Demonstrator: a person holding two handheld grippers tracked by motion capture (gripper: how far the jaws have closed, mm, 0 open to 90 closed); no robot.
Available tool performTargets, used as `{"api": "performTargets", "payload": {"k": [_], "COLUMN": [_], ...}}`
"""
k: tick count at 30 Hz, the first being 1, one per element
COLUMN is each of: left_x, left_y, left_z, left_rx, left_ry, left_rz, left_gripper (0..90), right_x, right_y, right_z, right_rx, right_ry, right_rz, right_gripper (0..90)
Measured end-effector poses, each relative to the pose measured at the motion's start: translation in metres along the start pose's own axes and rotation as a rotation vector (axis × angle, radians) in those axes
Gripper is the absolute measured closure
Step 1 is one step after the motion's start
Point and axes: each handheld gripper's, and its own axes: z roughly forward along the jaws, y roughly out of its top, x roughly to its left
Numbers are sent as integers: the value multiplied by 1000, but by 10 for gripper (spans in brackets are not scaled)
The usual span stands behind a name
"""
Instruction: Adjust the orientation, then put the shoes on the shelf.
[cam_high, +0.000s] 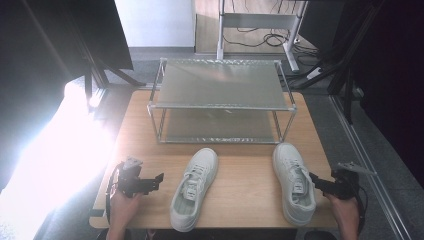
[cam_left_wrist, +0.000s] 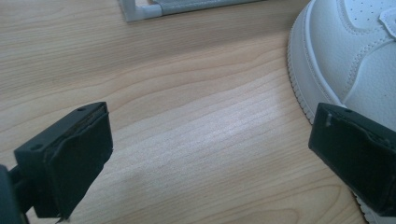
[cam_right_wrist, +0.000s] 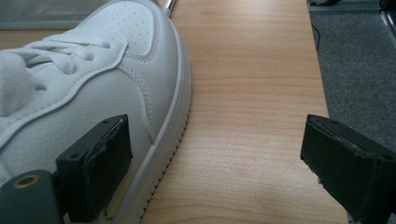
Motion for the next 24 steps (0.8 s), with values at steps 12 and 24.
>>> {"api": "performTargets", "payload": {"k": [12,24], "left_x": [-9,-24], "left_y": [3,-6], "left_z": [-13,-36], "left_rx": [18,18], "left_ry": [21,-26], "left_rz": [28,25], "left_gripper": [0,0], "right_x": [3,10], "right_y": [6,-4], "right_z": [-27,-63], "right_rx": [-34,-51], "right_ry": [30,78], "right_rz": [-20,-35], "right_gripper": [84,103]}}
